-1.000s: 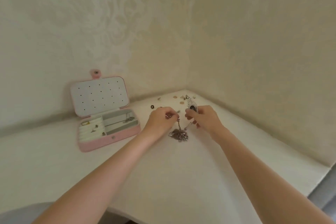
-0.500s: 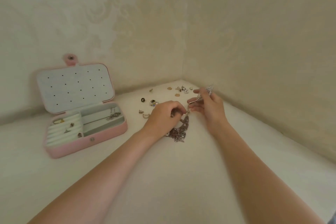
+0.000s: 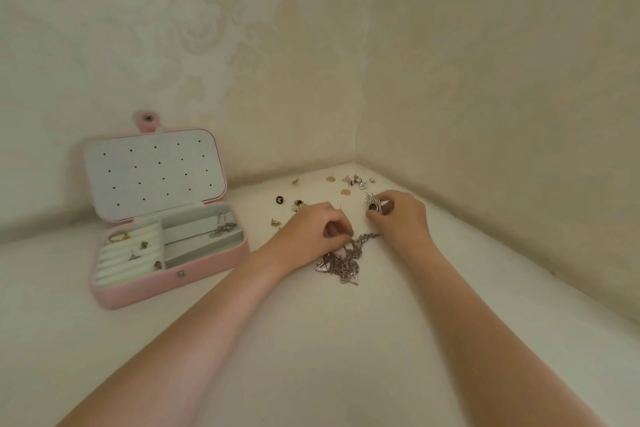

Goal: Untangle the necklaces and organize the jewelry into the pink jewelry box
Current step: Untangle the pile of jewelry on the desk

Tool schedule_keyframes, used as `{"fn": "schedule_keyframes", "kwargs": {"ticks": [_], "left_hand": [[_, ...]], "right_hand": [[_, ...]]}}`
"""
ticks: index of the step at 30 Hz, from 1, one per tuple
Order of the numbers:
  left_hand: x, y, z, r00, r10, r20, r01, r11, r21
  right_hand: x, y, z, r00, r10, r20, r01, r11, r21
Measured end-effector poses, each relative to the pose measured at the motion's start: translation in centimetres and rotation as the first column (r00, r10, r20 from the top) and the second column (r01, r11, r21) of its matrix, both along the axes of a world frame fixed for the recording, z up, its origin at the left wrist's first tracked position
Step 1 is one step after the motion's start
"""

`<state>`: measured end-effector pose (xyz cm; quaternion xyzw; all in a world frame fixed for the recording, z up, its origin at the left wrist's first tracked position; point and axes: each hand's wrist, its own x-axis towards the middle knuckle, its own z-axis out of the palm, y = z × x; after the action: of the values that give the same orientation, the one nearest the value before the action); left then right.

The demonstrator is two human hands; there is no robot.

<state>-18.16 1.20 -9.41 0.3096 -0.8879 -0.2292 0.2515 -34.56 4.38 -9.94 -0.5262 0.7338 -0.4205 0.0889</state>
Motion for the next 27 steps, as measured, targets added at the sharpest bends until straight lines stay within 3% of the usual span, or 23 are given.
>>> {"fn": "schedule_keyframes", "kwargs": {"ticks": [3,6,8,11,15,18,23,27], "left_hand": [[0.6,0.0,0.7,1.000,-0.013,0.015,0.013,1.000,0.016],[1.0,0.1,1.6,1.000,0.022,0.018,-0.021,1.000,-0.022],[1.5,0.2,2.6,1.000,0.029,-0.004,-0.029,1.000,-0.011],[2.0,1.0,3.5,0.998,-0.017,0.064,0.010,0.995,0.103],[1.6,1.8,2.8,0.967,-0.086,0.240,0.045,0.985,0.169],[2.0,1.6,3.1,0.964,-0.133,0.231,0.080,0.970,0.228],[3.2,1.9,4.0,0.997,-0.080,-0.021,0.081,0.893,0.444],[4.1,1.7,4.3,0.989,0.017,-0.147,0.072,0.813,0.577]], "right_hand": [[-0.4,-0.1,-0.2,0.999,-0.039,-0.019,0.039,0.999,0.032],[-0.5,0.1,0.1,0.985,-0.065,-0.157,0.082,0.991,0.105],[0.1,0.5,1.1,0.973,-0.067,-0.222,0.085,0.994,0.071],[1.6,1.0,2.9,0.948,0.102,-0.301,-0.100,0.995,0.020],[3.0,1.8,3.5,0.882,0.371,-0.292,-0.361,0.928,0.089],[3.1,2.1,3.4,0.872,0.453,-0.184,-0.439,0.891,0.113],[3.2,3.5,4.4,0.825,0.481,0.295,-0.512,0.858,0.034],[3.2,4.1,5.0,0.769,0.498,0.401,-0.537,0.844,-0.019]]}}
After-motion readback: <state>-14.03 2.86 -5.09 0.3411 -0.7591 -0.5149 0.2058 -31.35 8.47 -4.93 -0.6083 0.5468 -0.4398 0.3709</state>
